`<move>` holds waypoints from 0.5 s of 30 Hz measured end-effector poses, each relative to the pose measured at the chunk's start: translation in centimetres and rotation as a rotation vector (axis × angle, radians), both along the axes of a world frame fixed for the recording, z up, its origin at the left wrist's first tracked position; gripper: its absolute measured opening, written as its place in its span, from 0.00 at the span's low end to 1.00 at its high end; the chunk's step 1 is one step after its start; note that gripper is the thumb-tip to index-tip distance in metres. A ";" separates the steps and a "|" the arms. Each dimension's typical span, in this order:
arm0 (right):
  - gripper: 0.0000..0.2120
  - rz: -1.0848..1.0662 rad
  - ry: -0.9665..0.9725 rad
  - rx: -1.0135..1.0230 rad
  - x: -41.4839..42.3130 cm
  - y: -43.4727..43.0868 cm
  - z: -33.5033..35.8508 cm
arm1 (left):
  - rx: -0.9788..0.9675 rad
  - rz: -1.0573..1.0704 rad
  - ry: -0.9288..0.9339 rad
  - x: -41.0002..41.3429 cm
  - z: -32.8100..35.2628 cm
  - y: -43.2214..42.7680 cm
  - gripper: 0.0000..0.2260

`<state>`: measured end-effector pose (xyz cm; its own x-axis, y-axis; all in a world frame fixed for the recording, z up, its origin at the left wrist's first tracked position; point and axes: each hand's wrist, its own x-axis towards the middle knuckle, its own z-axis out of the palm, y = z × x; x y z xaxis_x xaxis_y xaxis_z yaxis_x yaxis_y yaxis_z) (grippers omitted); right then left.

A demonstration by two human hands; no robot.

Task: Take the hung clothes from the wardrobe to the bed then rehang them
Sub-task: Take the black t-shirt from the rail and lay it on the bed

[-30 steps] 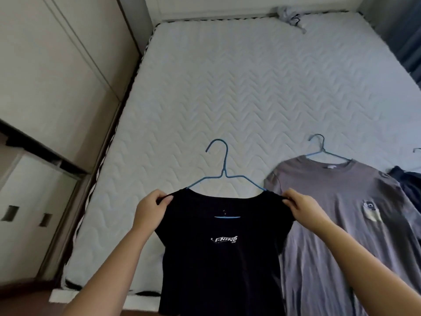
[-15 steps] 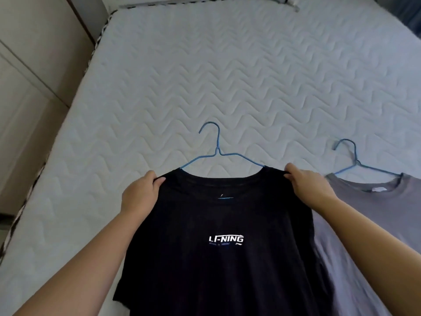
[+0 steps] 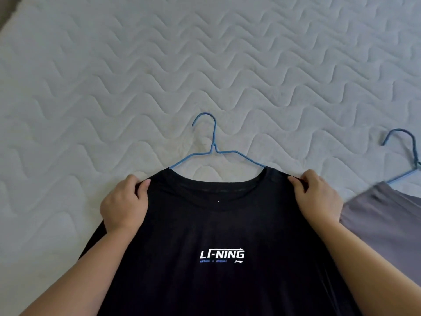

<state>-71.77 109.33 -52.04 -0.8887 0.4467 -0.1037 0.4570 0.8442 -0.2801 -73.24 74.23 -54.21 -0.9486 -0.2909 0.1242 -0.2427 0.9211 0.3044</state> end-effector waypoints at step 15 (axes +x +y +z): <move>0.34 -0.008 -0.311 -0.300 9.4 -1.1 7.2 | 0.101 0.026 -0.403 6.0 6.2 -0.1 0.29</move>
